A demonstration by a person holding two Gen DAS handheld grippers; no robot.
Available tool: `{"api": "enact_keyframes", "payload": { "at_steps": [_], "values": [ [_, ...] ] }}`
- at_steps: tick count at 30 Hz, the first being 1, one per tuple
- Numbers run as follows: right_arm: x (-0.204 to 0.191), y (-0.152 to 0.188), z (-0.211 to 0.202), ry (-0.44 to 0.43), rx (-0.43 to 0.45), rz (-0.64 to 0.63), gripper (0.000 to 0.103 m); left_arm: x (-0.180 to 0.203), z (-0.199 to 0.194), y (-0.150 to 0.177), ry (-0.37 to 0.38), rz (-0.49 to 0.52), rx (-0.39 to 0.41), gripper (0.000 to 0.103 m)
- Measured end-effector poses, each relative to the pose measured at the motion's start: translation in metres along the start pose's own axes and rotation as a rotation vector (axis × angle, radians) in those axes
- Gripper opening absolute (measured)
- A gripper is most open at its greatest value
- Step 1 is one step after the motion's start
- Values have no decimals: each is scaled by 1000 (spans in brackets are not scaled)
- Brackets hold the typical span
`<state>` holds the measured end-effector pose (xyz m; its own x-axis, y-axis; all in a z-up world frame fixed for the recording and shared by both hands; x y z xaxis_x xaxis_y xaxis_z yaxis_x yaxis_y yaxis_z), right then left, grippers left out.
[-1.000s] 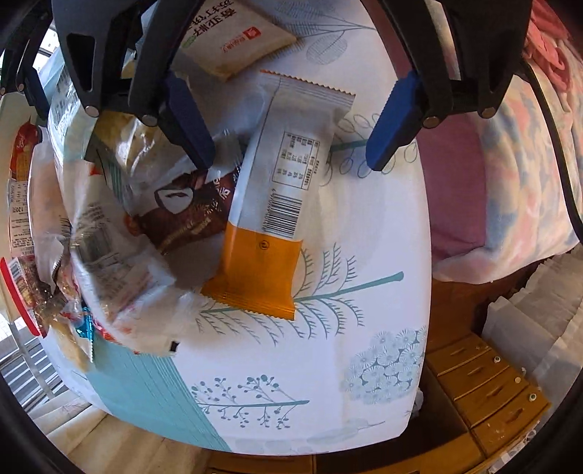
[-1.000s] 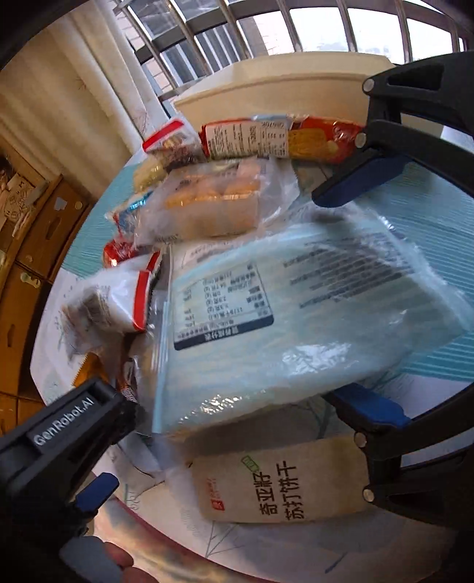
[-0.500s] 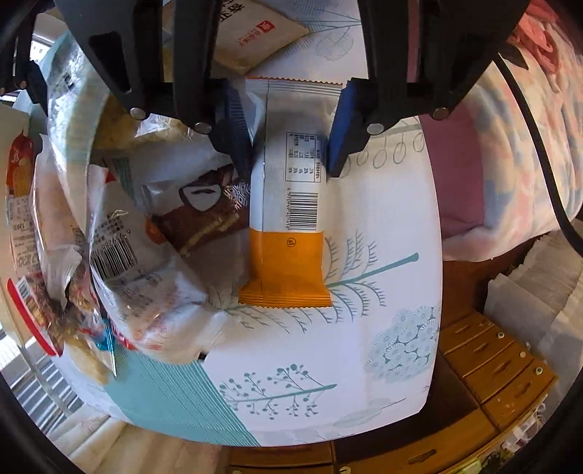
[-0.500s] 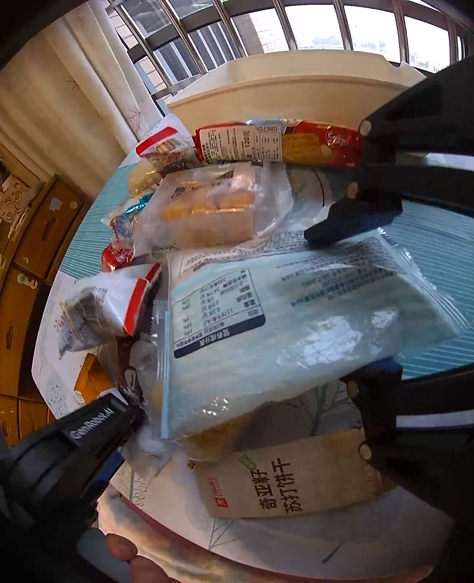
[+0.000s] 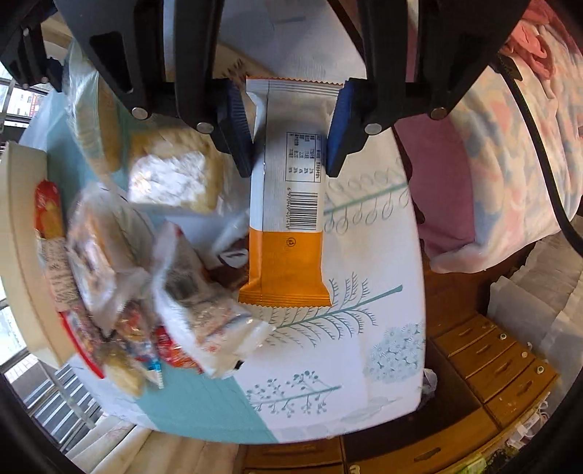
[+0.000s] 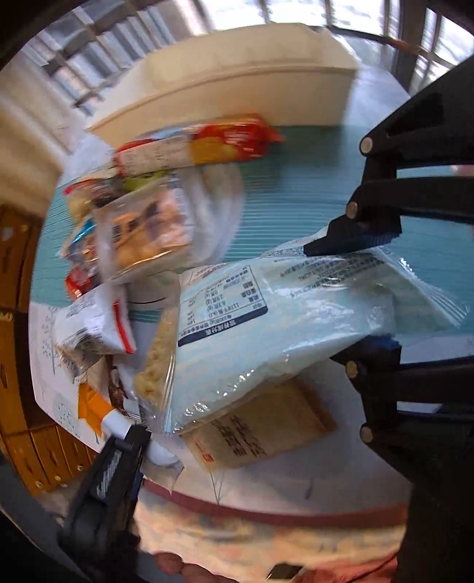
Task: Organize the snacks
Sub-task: 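Carry both snacks over the white tray and release them inside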
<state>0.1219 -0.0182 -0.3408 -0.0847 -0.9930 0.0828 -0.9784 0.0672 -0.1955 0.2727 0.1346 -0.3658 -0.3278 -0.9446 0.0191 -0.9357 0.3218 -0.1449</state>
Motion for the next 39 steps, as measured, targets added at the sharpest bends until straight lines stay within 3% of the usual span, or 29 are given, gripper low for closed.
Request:
{"api": "enact_keyframes", "payload": {
  "at_steps": [5,11,21,27,39],
  "values": [
    [13,15,-11,-90,-59,124,33,15,-41,13,20,3,66,38],
    [28,16,-30,-192,-51,210,32,38,-86,25,78,-1,178,38],
    [60,-16,-74,-376,89,192,32,100,-160,39,180,-12,419,39],
    [92,-42,-105,-443,216,139,32,147,-203,19,205,-19,561,39],
    [187,-69,-146,-485,408,39,32,257,-228,-28,276,-14,698,40]
  ]
}}
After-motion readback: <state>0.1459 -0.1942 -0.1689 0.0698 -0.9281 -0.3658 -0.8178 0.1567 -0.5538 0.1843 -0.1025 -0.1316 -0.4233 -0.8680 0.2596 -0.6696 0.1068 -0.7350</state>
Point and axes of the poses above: each gripper's, at about its wrist camera, not at the fingertips, and z roughly the way its jaws point, x to its right, y to its underside, the point moved 10 cm from there along z, roughly the way its jaws point, and after that the axes turned 9 degrees about z, right-handed, at the moved point
